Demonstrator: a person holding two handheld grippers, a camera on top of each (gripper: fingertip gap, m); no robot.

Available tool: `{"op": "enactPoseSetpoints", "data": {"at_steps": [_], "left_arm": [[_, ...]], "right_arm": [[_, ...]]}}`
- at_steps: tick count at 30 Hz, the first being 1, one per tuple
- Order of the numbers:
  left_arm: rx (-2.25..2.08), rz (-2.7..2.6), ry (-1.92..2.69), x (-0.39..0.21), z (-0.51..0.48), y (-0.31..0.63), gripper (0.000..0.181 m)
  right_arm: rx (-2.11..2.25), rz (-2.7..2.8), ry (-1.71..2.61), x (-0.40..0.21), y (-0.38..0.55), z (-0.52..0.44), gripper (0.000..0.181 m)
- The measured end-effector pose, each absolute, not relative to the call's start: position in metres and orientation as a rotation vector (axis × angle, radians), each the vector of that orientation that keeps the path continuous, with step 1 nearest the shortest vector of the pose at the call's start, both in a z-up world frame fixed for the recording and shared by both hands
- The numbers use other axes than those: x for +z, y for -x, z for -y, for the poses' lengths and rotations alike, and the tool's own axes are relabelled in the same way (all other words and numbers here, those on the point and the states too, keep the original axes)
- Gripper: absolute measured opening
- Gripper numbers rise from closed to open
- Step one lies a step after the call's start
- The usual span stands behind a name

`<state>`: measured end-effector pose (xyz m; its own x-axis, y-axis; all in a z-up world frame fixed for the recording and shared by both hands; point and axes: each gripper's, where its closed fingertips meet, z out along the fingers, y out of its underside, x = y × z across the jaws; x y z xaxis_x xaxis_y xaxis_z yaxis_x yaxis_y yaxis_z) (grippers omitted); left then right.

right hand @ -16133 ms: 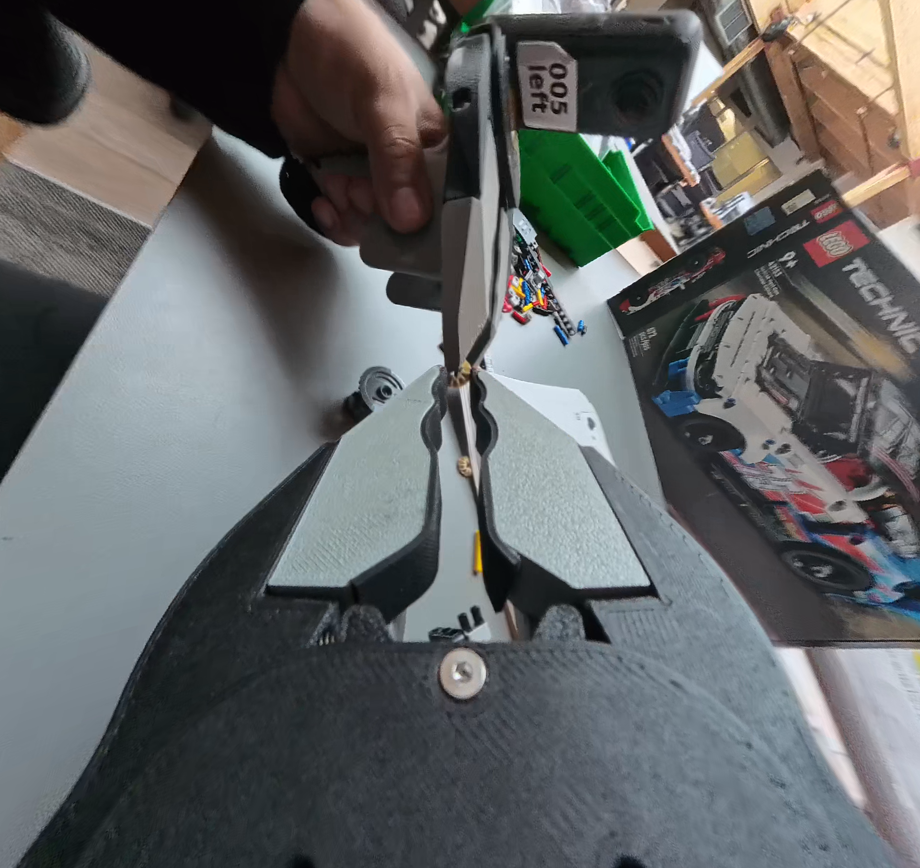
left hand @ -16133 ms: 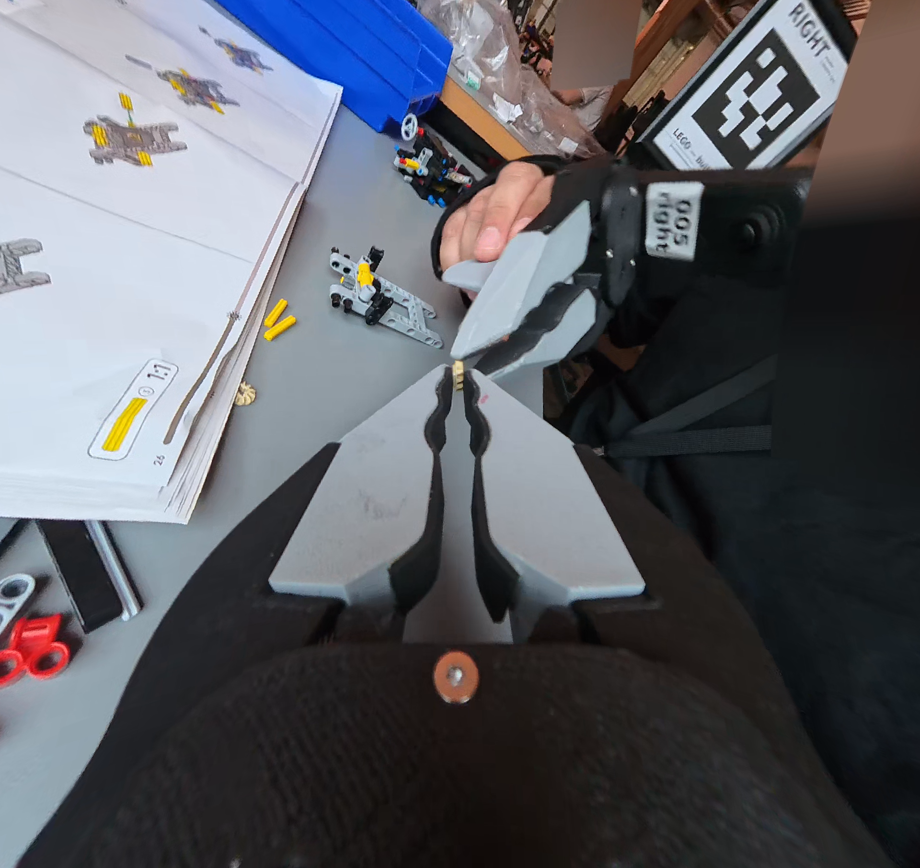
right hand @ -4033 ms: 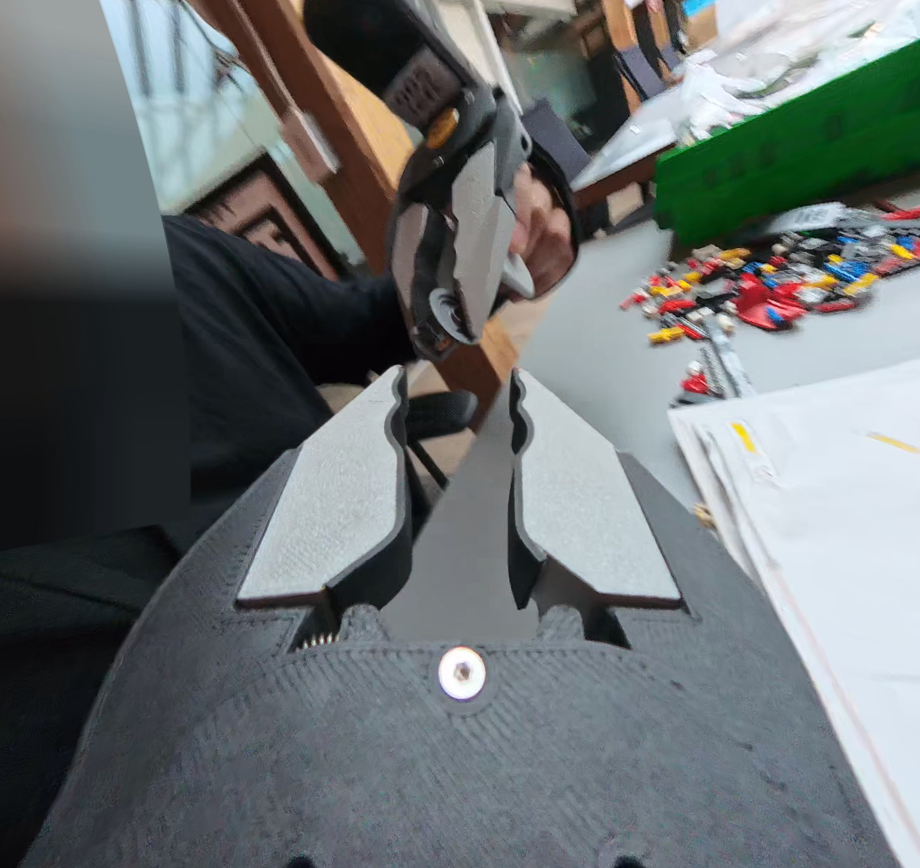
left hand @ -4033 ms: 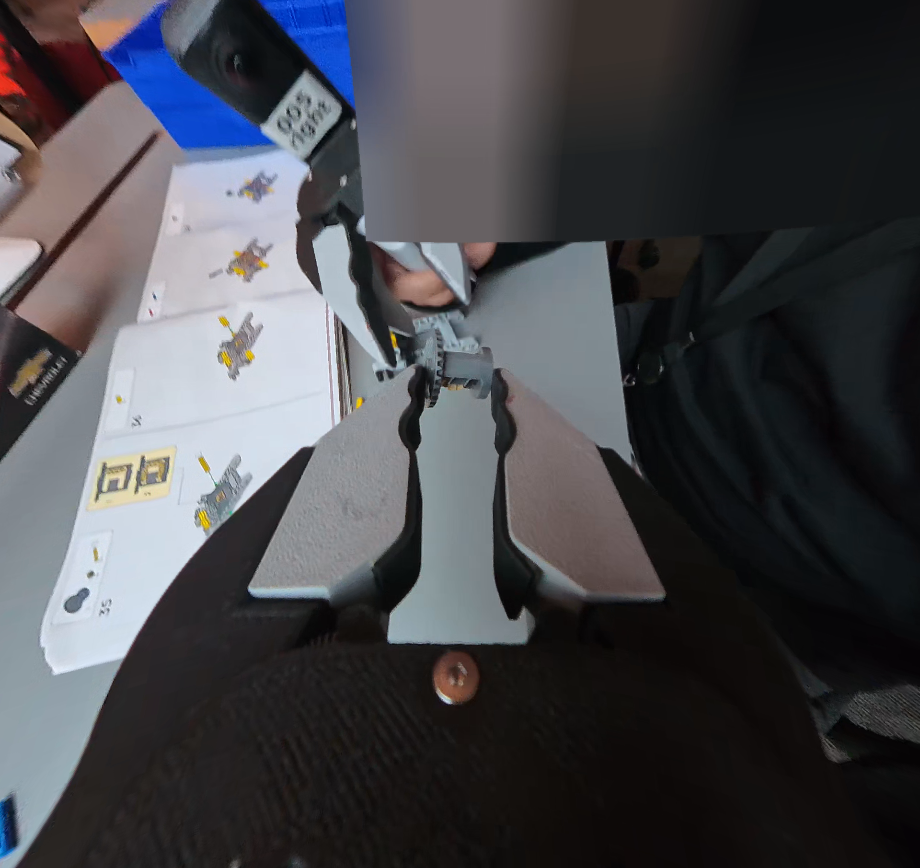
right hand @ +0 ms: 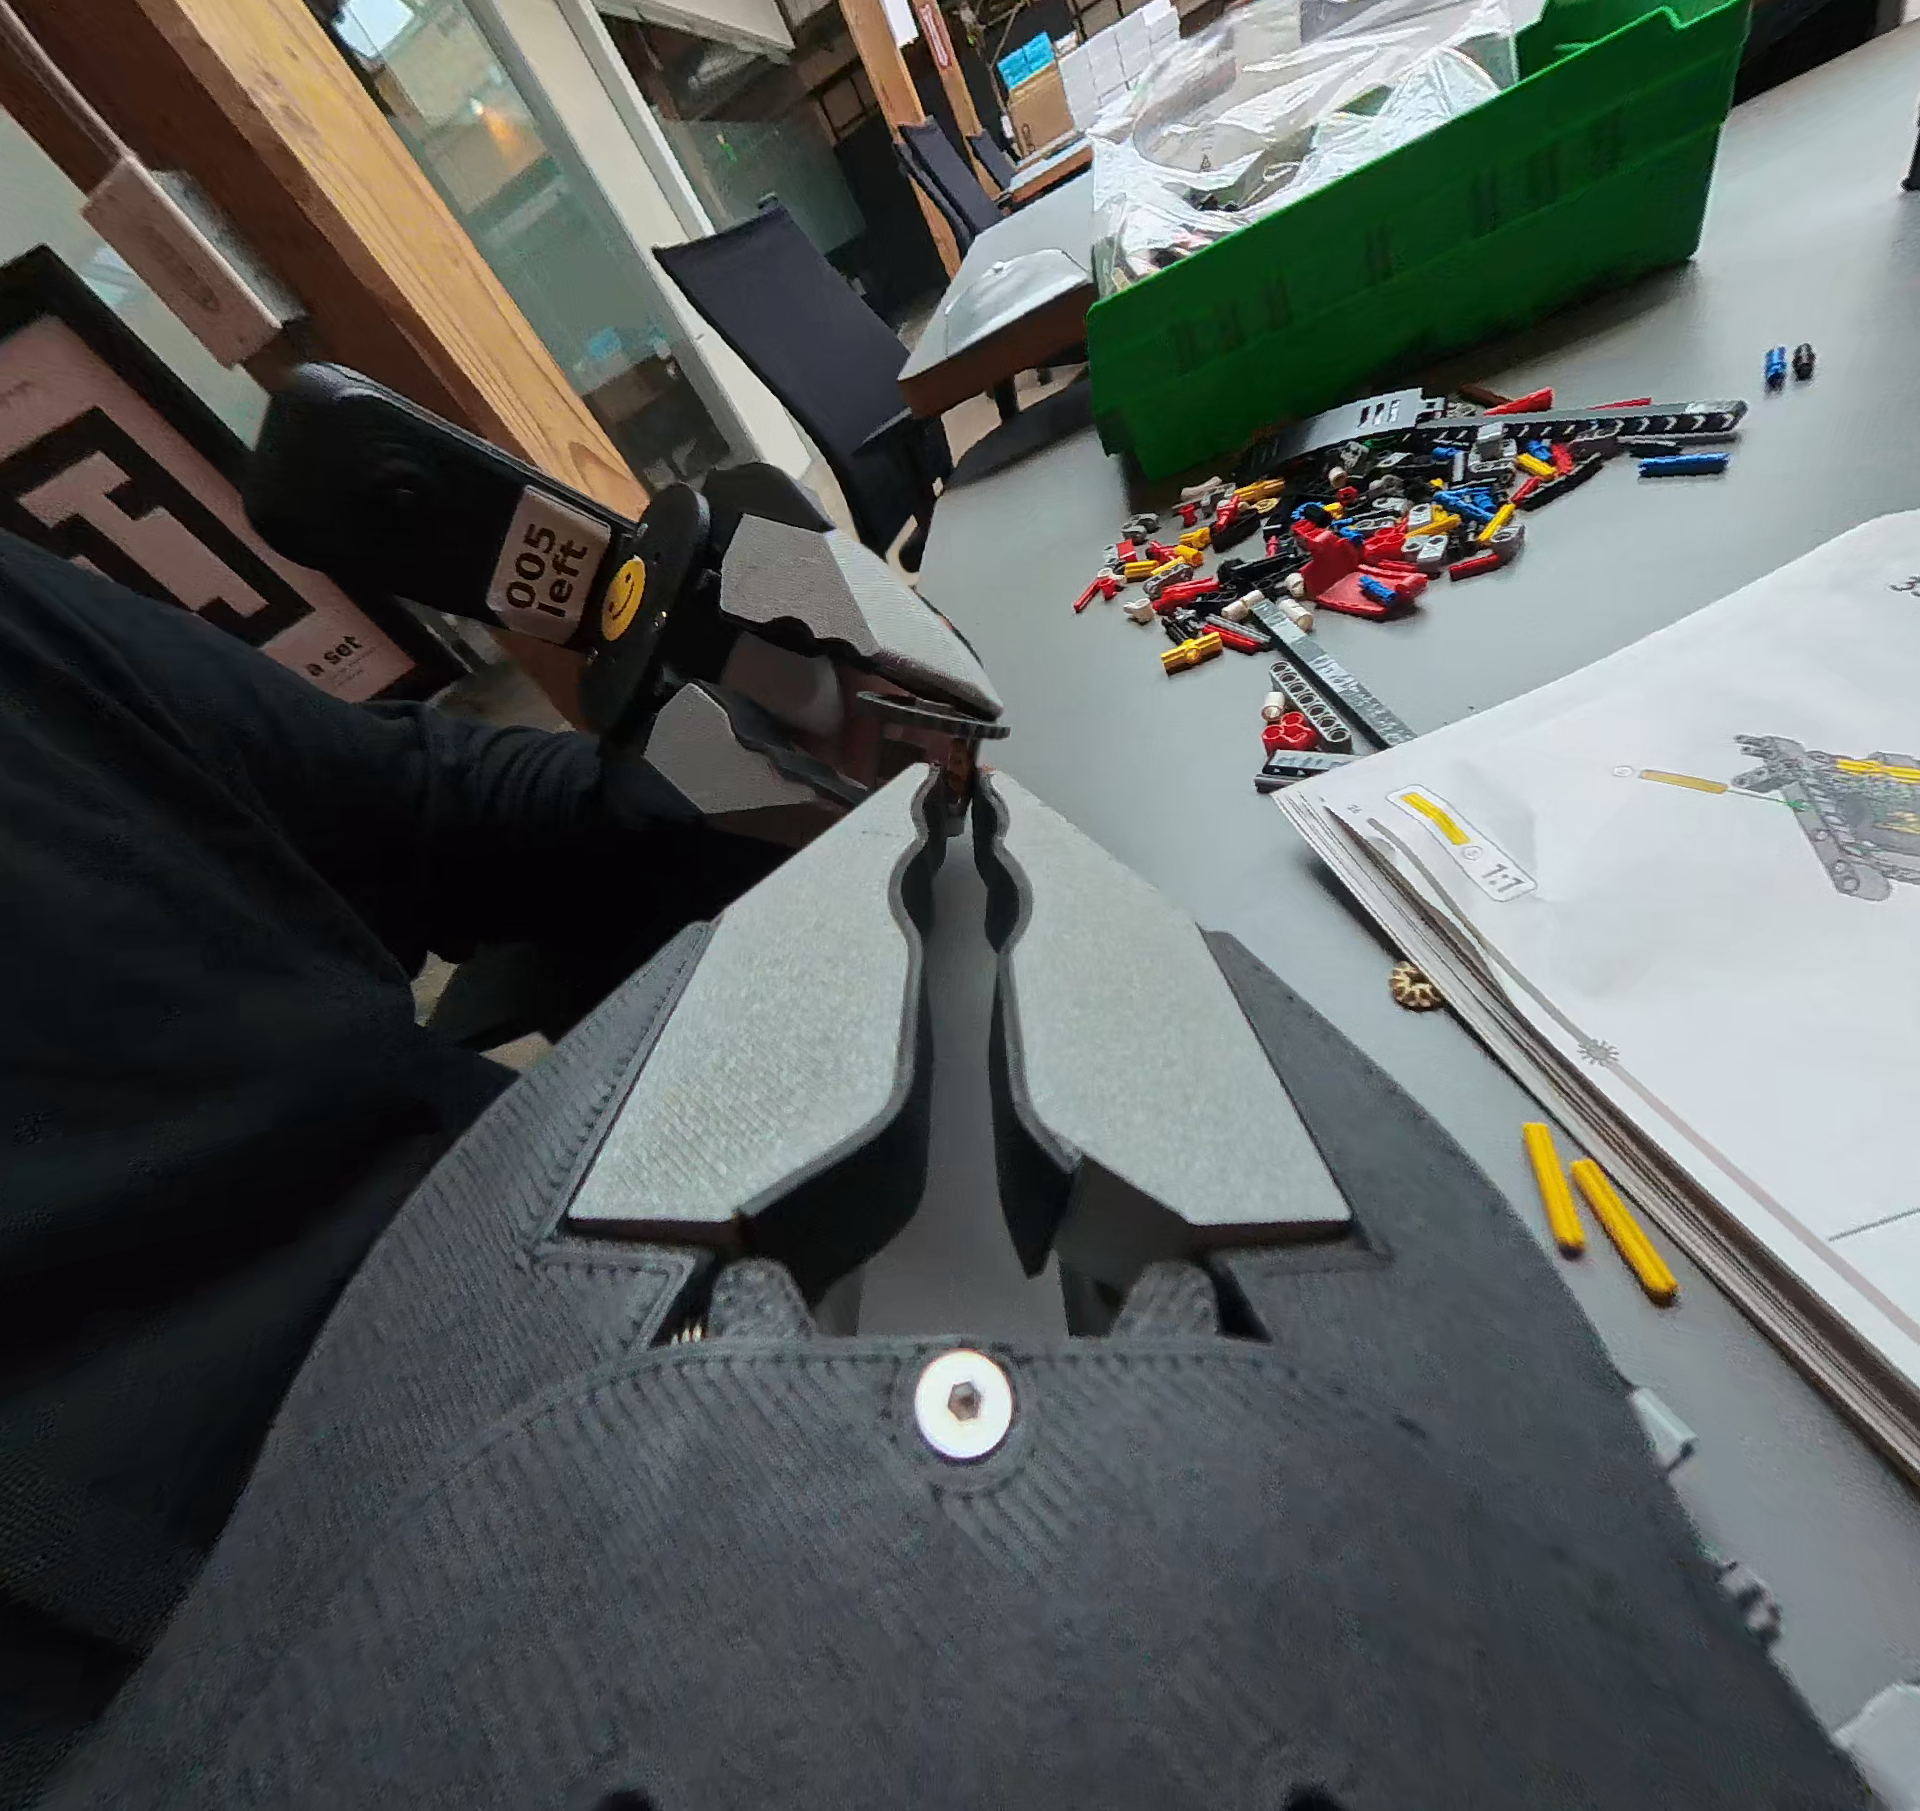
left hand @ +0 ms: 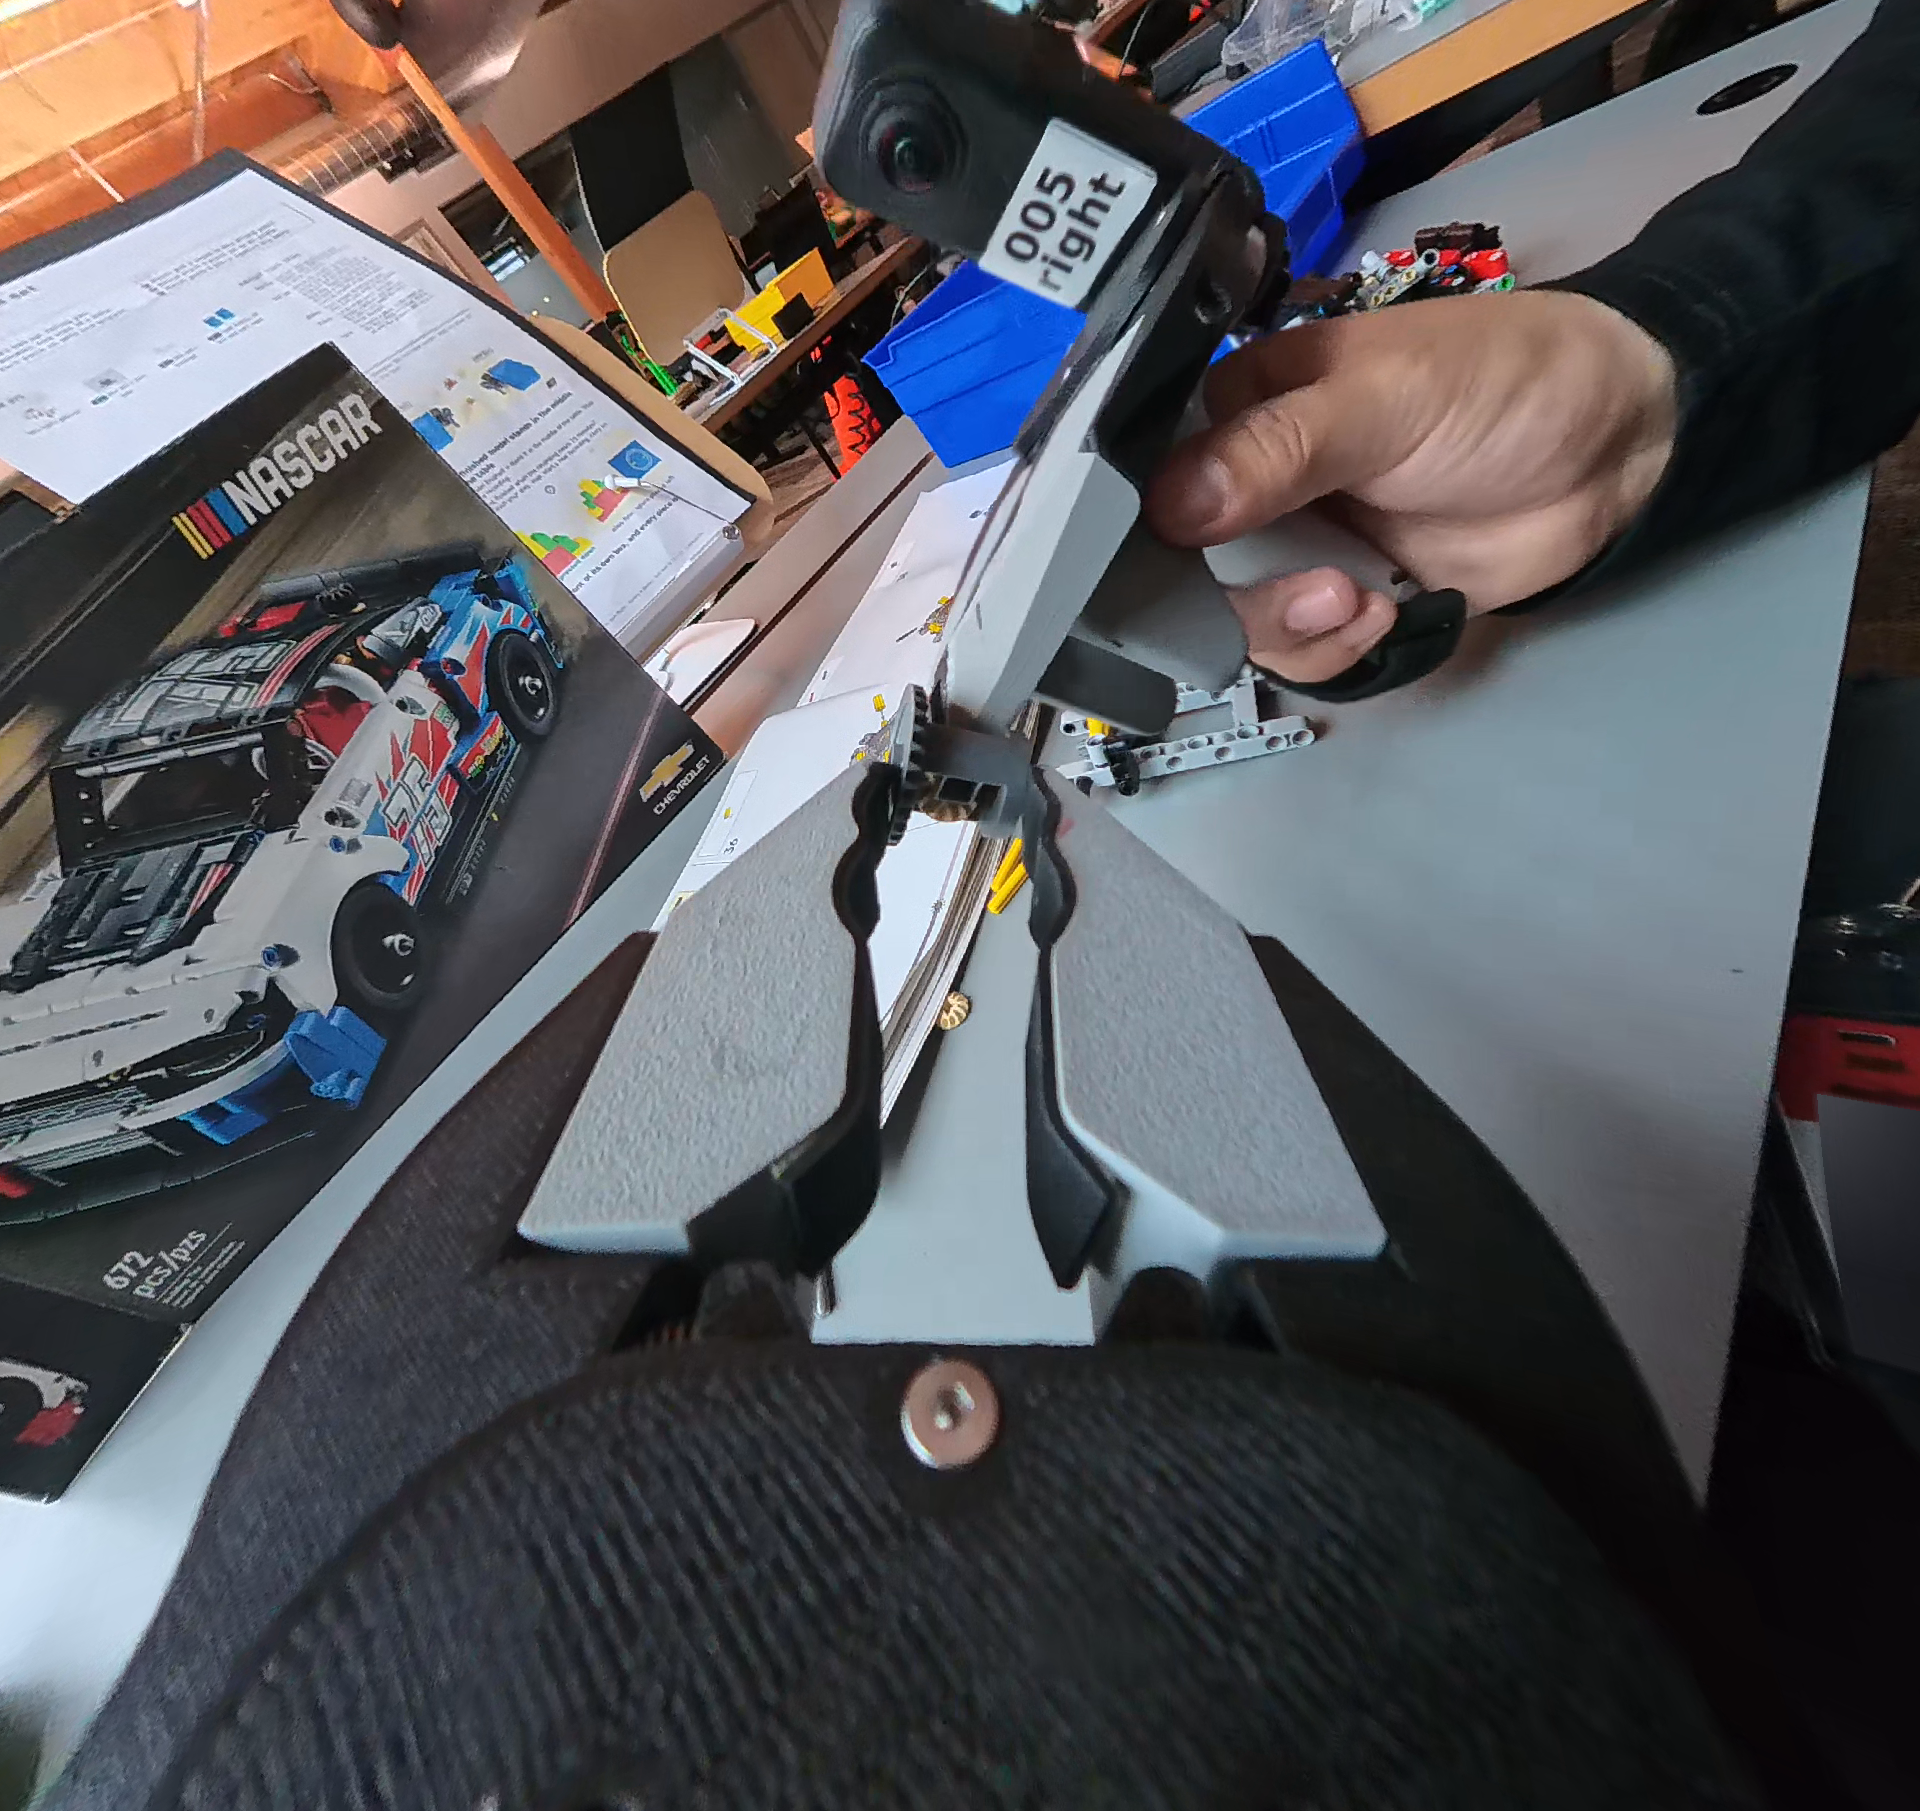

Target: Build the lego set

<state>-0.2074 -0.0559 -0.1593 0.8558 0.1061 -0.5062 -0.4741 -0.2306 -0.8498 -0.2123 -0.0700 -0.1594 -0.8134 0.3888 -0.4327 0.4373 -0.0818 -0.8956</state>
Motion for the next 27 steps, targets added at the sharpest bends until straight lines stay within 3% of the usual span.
{"op": "enactPoseSetpoints", "data": {"at_steps": [18, 23, 27], "left_arm": [[0.699, -0.221, 1.649, -0.156, 0.051, 0.209, 0.024], [0.508, -0.169, 1.699, -0.164, 0.052, 0.21, 0.026], [0.357, -0.123, 1.585, -0.138, 0.063, 0.208, 0.024]], "right_arm": [[-2.143, -2.257, -0.951, -0.157, 0.213, 0.063, 0.001], [-2.039, -1.985, -0.968, -0.166, 0.216, 0.063, 0.0], [-2.051, -1.796, -0.892, -0.155, 0.214, 0.056, 0.0]]}}
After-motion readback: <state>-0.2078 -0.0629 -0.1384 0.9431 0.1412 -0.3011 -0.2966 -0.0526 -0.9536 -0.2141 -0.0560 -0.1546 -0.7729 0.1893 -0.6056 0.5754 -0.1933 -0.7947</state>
